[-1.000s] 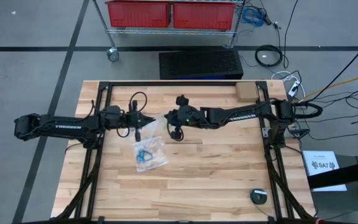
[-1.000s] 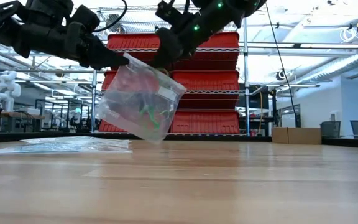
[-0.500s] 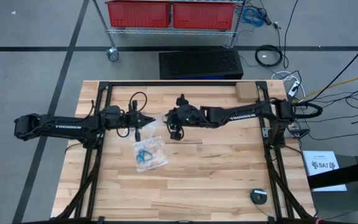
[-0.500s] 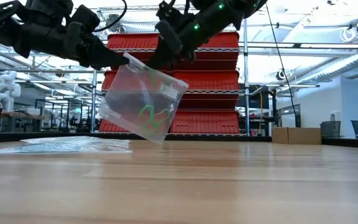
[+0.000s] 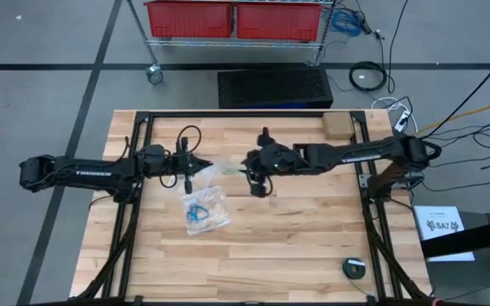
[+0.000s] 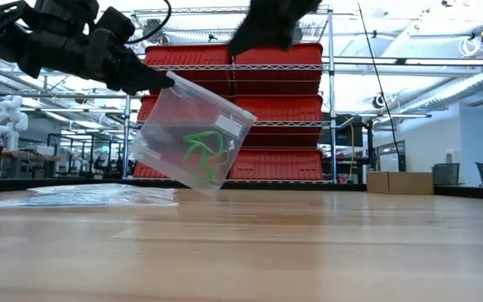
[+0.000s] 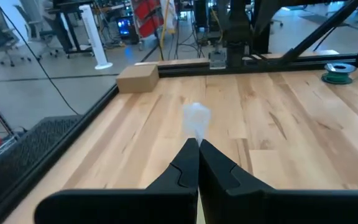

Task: Sort rubber bands
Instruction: Put the green rubber band into the middle right transparent zip bag

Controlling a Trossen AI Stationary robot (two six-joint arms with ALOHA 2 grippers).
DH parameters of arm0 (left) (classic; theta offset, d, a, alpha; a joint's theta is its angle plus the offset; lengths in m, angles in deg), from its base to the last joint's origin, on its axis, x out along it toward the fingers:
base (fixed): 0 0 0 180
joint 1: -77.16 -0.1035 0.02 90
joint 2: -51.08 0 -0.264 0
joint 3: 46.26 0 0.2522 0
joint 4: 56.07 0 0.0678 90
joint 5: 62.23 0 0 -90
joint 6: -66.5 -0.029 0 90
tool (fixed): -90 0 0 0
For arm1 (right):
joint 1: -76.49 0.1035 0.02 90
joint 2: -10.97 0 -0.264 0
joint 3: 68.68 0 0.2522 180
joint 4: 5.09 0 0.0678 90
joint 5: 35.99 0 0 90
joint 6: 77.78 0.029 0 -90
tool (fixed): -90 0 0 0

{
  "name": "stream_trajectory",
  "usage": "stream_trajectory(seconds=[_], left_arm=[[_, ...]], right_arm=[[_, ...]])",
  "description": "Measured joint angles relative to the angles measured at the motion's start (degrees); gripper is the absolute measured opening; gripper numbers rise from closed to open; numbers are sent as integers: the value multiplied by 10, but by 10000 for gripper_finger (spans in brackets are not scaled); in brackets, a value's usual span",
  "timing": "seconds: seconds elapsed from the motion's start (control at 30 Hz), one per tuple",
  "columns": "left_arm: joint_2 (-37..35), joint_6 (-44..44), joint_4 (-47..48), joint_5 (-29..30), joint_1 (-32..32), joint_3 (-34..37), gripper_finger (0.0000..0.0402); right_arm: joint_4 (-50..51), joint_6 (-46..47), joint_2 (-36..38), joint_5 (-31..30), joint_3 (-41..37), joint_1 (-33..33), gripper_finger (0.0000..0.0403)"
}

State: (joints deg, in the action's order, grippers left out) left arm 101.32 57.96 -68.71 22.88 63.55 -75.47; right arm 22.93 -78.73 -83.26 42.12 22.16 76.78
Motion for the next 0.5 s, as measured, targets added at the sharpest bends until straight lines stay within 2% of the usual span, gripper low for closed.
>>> stream_trajectory(seconds=[0.1, 0.17, 0.33, 0.5], left_arm=[[4, 6, 0, 0, 12, 0, 2], [9, 6, 0, 0, 24, -1, 2], [46, 8, -3, 0, 66, -17, 2], [108, 8, 0, -3, 103, -37, 2]], right_arm=[[93, 51, 18, -1, 0, 17, 50], [156, 89, 18, -1, -3, 31, 14], [209, 217, 18, 0, -66, 70, 3], [115, 325, 18, 4, -160, 102, 1]])
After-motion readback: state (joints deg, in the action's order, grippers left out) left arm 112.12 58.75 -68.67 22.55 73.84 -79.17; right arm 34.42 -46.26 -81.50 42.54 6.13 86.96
